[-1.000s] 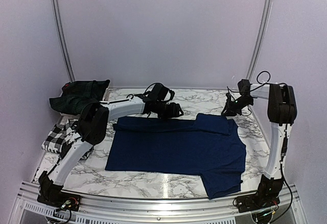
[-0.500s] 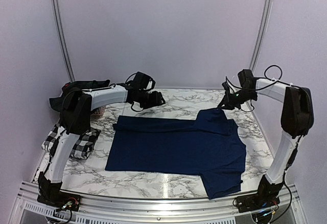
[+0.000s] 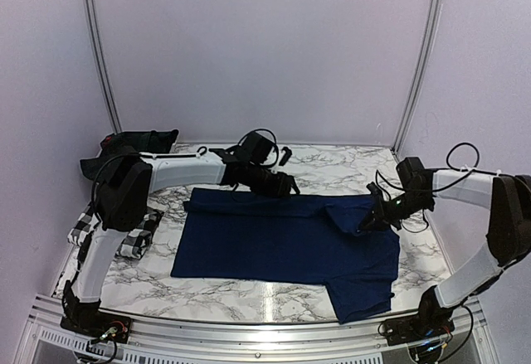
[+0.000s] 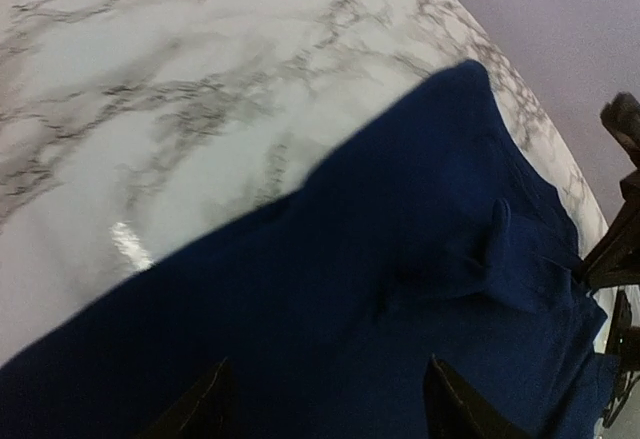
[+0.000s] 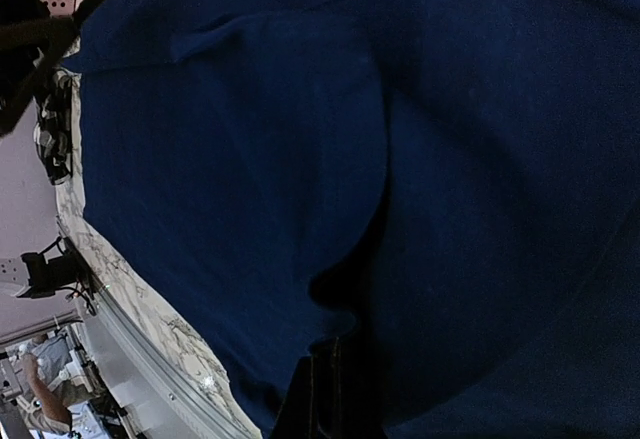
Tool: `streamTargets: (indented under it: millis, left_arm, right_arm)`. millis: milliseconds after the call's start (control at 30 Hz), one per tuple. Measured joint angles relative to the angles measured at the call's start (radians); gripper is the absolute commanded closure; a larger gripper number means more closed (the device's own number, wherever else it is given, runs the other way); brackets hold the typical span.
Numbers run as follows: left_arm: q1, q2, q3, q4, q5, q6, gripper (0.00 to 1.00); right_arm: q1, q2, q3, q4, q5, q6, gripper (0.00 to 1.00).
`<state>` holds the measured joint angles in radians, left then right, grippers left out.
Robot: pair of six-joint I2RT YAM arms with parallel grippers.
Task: Fold and stack the mixed laundry pile
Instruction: Smooth out the 1/3-folded T-shirt at the center of the board.
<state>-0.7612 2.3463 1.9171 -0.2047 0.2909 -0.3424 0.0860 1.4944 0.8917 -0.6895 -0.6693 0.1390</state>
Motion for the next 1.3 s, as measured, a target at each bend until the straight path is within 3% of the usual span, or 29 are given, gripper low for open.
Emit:
streamTargets:
  millis: [300, 567, 867, 1133, 1267, 1300]
  left_arm:
    - [-0.233, 0.0, -0.039, 0.098, 0.017, 0.142, 0.33]
    - [-0.246, 0.018, -0.011, 0.149, -0.017, 0.296, 0.33]
    - [-0.29, 0.157, 0.171, 0.167, -0.065, 0.441, 0.37]
    - [-0.326, 0.266, 0.28, 0.17, -0.127, 0.488, 0.53]
    - [-0.327, 0.302, 0.306, 0.174, -0.148, 0.489, 0.71]
    - [-0.327, 0.305, 0.306, 0.172, -0.152, 0.491, 0.82]
  right_arm:
    - [0.0, -0.035, -0.131, 0.024, -0.014, 0.027, 1.0]
    - [0.0, -0.036, -0.138, 0.024, 0.044, 0.053, 1.0]
    - [0.0, -0.04, -0.138, 0.025, 0.087, 0.097, 1.0]
    - [0.0, -0.04, -0.138, 0.025, 0.093, 0.109, 1.0]
    - [0.0, -0.04, -0.138, 0.025, 0.093, 0.119, 1.0]
    - [0.0, -0.042, -0.138, 0.025, 0.093, 0.119, 1.0]
